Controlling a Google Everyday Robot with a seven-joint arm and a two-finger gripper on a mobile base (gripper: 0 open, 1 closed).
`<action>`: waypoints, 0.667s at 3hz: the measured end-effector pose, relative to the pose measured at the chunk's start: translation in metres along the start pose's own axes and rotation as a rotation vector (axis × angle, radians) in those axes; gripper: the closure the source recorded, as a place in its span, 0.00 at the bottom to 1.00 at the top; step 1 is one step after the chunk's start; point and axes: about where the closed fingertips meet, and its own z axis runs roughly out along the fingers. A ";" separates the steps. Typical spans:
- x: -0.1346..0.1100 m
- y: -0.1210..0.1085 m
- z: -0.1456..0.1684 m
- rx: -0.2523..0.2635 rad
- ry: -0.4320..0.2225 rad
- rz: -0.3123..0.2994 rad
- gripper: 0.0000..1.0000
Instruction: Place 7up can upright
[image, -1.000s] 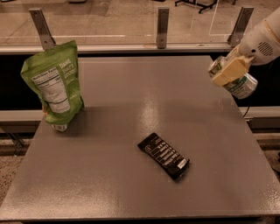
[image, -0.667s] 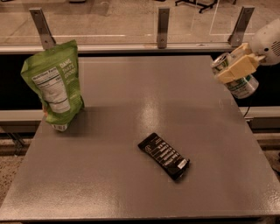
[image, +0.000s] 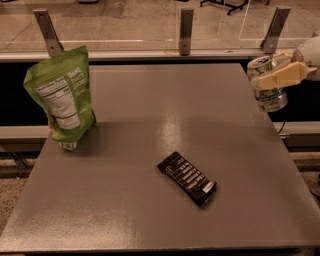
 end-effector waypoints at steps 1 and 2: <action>-0.004 0.000 -0.003 -0.033 -0.142 -0.002 1.00; -0.007 0.003 0.003 -0.040 -0.223 -0.022 1.00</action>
Offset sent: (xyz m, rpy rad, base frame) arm -0.0132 0.0110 0.0018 0.3016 -0.0965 0.0294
